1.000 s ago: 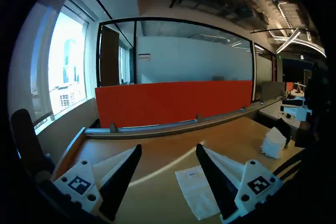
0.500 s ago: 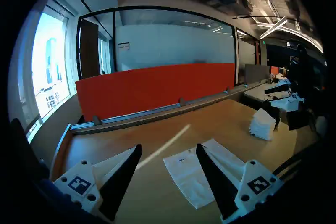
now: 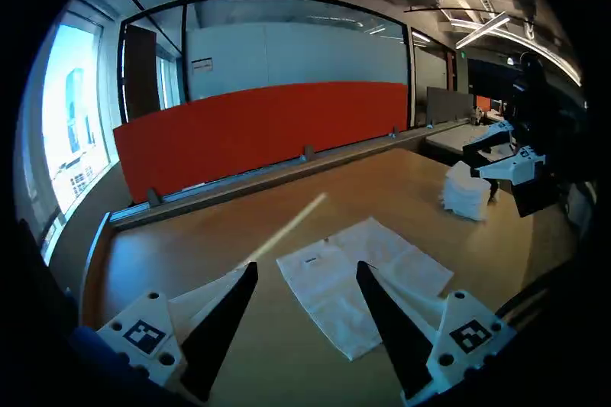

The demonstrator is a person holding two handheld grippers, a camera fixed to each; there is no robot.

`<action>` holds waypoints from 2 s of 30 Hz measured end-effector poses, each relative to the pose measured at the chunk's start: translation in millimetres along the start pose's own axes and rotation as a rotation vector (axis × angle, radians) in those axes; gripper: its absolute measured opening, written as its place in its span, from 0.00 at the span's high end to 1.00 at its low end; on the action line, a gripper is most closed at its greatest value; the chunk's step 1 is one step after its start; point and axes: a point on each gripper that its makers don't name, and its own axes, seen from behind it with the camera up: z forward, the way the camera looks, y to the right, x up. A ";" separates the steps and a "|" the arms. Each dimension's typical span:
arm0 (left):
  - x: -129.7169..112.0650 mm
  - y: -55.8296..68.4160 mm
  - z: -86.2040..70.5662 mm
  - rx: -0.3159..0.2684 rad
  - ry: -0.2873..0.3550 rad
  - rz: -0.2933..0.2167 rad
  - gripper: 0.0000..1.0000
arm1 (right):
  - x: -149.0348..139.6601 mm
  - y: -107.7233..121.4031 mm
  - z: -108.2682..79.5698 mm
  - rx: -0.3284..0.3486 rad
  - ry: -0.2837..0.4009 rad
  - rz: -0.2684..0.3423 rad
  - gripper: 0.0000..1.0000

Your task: Fold towel

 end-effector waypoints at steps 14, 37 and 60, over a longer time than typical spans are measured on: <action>-67.4 32.3 26.9 -0.076 -0.110 0.014 0.04 | -59.9 -19.6 24.2 0.028 -0.094 0.011 0.00; -179.8 66.4 67.1 -0.206 -0.310 0.078 0.04 | -167.4 -60.4 56.5 0.124 -0.284 -0.021 0.00; -225.1 89.9 80.9 -0.267 -0.424 0.123 0.04 | -226.0 -67.2 59.3 0.196 -0.398 -0.039 0.00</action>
